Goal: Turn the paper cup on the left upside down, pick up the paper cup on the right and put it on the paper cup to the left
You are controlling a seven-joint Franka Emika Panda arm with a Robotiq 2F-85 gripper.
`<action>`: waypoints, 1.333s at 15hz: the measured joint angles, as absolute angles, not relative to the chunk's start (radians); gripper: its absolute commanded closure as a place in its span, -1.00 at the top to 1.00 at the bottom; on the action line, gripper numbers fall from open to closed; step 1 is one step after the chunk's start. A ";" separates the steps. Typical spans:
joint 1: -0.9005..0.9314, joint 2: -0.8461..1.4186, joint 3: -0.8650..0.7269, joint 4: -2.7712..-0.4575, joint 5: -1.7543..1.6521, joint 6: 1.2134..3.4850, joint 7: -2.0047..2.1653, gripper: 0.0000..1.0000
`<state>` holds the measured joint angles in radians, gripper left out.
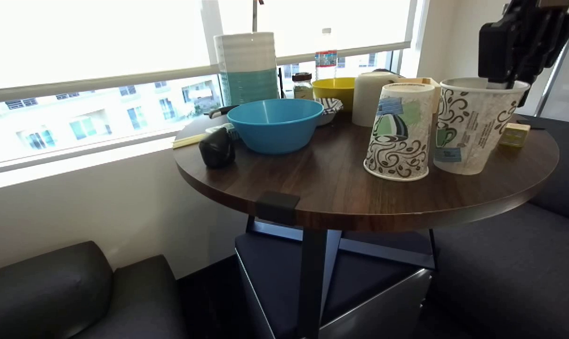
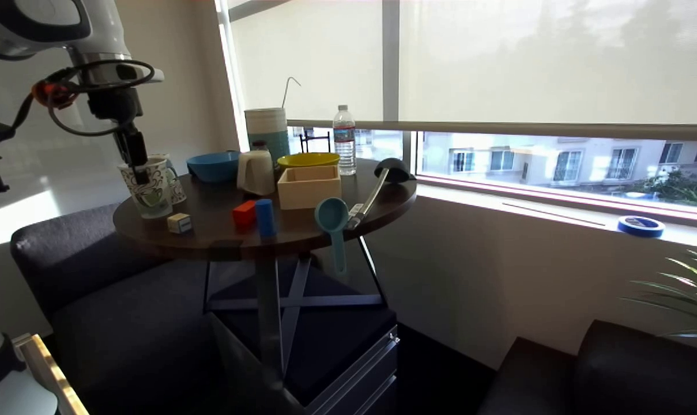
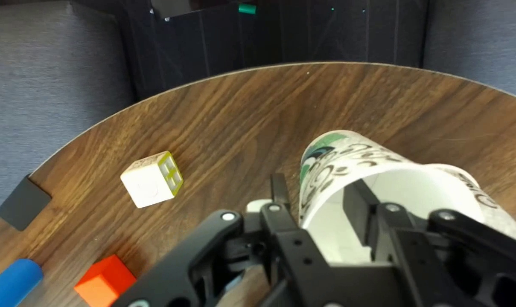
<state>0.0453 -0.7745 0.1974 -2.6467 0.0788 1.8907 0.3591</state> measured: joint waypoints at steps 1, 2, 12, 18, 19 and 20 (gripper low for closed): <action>0.045 -0.774 0.193 -2.648 0.085 1.901 0.361 -0.96; 0.044 -0.775 0.190 -2.649 0.090 1.913 0.362 -0.99; 0.030 -0.831 0.185 -2.634 0.087 1.908 0.418 -0.99; 0.020 -0.924 0.217 -2.510 0.034 1.759 0.437 -0.99; 0.016 -0.929 0.221 -2.487 0.034 1.747 0.446 -0.99; 0.012 -0.928 0.224 -2.464 0.035 1.743 0.455 -0.99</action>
